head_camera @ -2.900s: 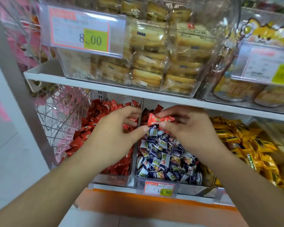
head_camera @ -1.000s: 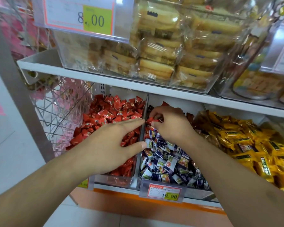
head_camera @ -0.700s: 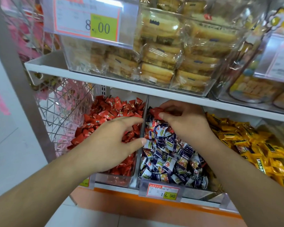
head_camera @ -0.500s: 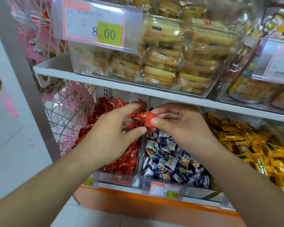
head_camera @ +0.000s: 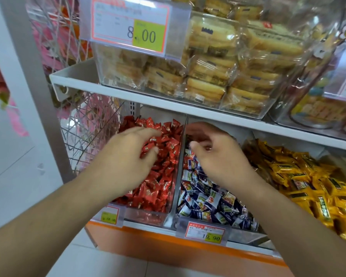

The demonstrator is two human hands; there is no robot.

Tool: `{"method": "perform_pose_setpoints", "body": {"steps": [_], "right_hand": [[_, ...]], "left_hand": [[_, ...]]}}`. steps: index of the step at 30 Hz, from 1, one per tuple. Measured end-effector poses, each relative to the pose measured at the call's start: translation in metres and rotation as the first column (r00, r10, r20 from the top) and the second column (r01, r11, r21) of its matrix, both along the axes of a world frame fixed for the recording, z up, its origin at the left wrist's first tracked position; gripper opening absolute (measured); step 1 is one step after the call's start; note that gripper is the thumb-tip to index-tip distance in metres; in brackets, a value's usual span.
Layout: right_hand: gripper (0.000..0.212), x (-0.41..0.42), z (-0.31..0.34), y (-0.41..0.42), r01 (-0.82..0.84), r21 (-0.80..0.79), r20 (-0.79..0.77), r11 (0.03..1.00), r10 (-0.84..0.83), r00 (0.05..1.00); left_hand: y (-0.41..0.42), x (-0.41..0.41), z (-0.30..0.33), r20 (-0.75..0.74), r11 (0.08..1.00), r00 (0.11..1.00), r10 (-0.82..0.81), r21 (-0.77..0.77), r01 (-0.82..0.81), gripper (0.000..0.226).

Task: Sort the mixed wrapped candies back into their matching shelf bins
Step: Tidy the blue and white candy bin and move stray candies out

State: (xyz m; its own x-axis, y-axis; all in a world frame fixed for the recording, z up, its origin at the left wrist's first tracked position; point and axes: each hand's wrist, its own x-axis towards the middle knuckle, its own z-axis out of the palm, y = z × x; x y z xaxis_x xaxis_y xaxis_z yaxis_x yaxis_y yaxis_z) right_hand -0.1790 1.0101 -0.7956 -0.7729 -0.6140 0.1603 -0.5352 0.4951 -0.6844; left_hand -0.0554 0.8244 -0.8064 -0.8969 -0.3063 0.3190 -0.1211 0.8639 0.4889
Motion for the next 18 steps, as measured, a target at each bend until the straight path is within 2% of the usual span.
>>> {"method": "perform_pose_setpoints", "body": {"steps": [3,6,10,13,18], "right_hand": [[0.041,-0.034,-0.009,0.015,0.182,0.131,-0.140,0.975,-0.164,0.977],[0.046,-0.061,-0.011,0.019,0.268,0.226,-0.072,0.937,-0.258,0.963],[0.053,-0.078,-0.015,0.010,0.207,0.287,0.005,0.935,-0.217,0.976],[0.056,-0.088,-0.021,0.004,0.180,0.288,-0.027,0.941,-0.180,0.983],[0.042,-0.098,-0.029,-0.001,0.177,0.291,-0.071,0.940,-0.163,0.984]], "left_hand": [[0.013,-0.007,-0.007,0.083,0.981,0.977,-0.195,0.026,0.194,0.059],[0.019,-0.012,-0.014,0.166,0.960,0.945,-0.281,0.052,0.276,0.070],[0.019,-0.013,-0.013,0.196,0.961,0.941,-0.274,0.101,0.259,0.072],[0.021,-0.013,-0.012,0.190,0.960,0.944,-0.271,0.121,0.252,0.071],[0.022,-0.014,-0.012,0.206,0.959,0.941,-0.268,0.151,0.240,0.070]]}}
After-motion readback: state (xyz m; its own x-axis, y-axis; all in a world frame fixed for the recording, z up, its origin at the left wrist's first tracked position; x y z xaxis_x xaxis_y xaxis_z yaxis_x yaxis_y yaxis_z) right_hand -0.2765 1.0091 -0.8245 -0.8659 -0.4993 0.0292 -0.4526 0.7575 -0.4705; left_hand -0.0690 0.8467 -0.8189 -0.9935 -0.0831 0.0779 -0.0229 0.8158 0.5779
